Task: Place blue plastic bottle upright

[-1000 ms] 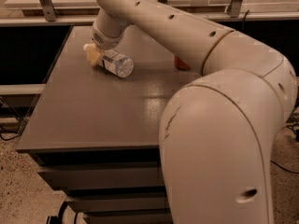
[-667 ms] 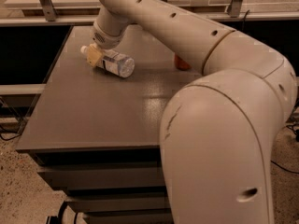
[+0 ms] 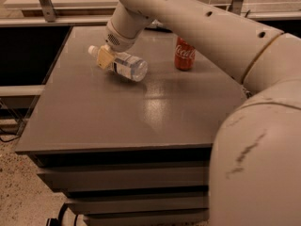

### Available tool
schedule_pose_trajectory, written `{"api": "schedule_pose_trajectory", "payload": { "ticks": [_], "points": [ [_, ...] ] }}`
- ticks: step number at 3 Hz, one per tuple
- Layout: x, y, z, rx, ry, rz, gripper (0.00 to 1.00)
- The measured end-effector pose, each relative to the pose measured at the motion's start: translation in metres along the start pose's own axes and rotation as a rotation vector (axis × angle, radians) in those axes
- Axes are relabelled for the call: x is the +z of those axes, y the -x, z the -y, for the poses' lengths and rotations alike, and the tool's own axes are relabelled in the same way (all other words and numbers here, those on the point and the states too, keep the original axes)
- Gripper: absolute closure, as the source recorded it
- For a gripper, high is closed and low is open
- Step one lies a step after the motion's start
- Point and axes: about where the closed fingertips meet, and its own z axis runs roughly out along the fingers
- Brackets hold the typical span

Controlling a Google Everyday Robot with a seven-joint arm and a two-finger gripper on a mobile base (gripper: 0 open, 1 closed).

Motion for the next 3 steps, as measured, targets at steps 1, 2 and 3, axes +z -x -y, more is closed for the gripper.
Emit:
{"api": "schedule_pose_trajectory", "payload": {
  "ticks": [1,2,3],
  "points": [
    [-0.032,-0.017,-0.018,-0.026,0.004,0.103,1.00],
    [-0.035,-0.022,-0.040,-0.036,0.057,0.279,1.00],
    [-0.042,-0.015,-0.030,0.017,0.103,0.499,1.00]
  ]
}}
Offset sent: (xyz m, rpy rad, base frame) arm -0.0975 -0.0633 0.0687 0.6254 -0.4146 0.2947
